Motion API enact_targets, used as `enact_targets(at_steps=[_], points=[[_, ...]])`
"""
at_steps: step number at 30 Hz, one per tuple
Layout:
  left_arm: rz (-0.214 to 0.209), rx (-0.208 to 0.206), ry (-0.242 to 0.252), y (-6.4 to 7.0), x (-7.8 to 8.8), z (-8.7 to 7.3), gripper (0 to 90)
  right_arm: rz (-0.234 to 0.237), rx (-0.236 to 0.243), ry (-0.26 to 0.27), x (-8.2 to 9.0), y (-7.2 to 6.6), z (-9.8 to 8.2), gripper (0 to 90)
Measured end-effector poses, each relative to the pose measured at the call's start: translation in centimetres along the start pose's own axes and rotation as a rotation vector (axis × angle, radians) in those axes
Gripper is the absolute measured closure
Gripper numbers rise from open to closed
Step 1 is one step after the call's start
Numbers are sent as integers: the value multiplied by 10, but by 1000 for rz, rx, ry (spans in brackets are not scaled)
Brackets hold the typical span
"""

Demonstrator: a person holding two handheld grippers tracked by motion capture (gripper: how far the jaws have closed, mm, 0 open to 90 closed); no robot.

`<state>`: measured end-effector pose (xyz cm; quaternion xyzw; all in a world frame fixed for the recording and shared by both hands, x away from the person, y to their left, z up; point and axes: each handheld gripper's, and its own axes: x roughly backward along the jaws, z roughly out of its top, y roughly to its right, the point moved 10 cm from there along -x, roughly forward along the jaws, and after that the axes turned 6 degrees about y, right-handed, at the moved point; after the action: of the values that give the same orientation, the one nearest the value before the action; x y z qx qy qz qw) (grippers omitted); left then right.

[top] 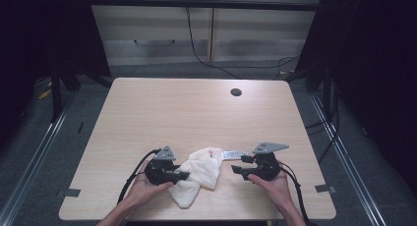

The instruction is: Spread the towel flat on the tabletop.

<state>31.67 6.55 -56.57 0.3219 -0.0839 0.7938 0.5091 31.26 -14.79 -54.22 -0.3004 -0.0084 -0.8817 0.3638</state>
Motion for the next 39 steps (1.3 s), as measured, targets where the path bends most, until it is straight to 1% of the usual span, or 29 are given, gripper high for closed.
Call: enact_targets(at_steps=[1,3,5,6,9,10,12,13,14,15,16,17,18,20,21,23,26,27,29,31,32,33,34,36,37,38,39], points=[[18,-7,3,0,2,0,623,-8,0,-1,0,0,1,398],[24,-1,9,0,4,1,559,-23,-5,3,1,1,4,387],[31,1,23,0,8,4,469,-13,-4,13,1,1,10,409],[24,12,31,1,11,6,437,-11,2,12,1,0,12,415],[18,22,64,0,24,11,386,-3,22,22,-1,-3,24,432],[24,26,77,-1,29,12,372,6,26,20,-3,-4,28,438],[31,38,100,-4,40,13,362,24,29,12,-10,-5,33,471],[40,40,108,-6,43,13,356,50,18,0,-16,-7,35,493],[65,42,116,-11,48,12,356,64,16,-10,-20,-8,35,505],[78,52,125,-15,52,11,356,78,16,-24,-25,-9,35,529],[78,72,142,-18,56,11,356,94,11,-38,-30,-10,35,547],[96,86,151,-25,61,8,355,97,11,-44,-35,-10,35,550],[113,93,152,-29,64,6,354,91,1,-52,-42,-9,35,597],[121,107,167,-34,69,4,354,98,-15,-57,-49,-9,35,611],[137,108,171,-37,72,2,355,105,-21,-65,-52,-10,34,612],[151,125,184,-44,76,1,356,120,-19,-84,-58,-13,30,609],[188,135,187,-53,81,-3,354,147,-18,-97,-65,-18,25,571],[195,139,186,-55,81,-4,352,148,-10,-106,-66,-20,24,556],[195,151,184,-57,81,-7,352,160,-2,-116,-68,-22,21,552],[208,154,177,-59,81,-8,352,153,21,-130,-71,-24,17,557],[204,154,178,-59,81,-9,352,150,32,-141,-72,-24,15,560],[202,153,178,-59,81,-8,351,157,37,-141,-73,-25,13,570],[204,151,175,-59,81,-9,350,148,48,-155,-74,-24,11,573],[192,143,169,-57,80,-9,354,141,52,-149,-76,-23,10,593],[188,138,168,-56,79,-9,358,134,64,-147,-77,-23,10,618],[187,135,166,-56,79,-9,358,124,93,-148,-77,-22,10,635],[188,136,166,-56,79,-9,358,117,109,-142,-77,-23,10,657]])
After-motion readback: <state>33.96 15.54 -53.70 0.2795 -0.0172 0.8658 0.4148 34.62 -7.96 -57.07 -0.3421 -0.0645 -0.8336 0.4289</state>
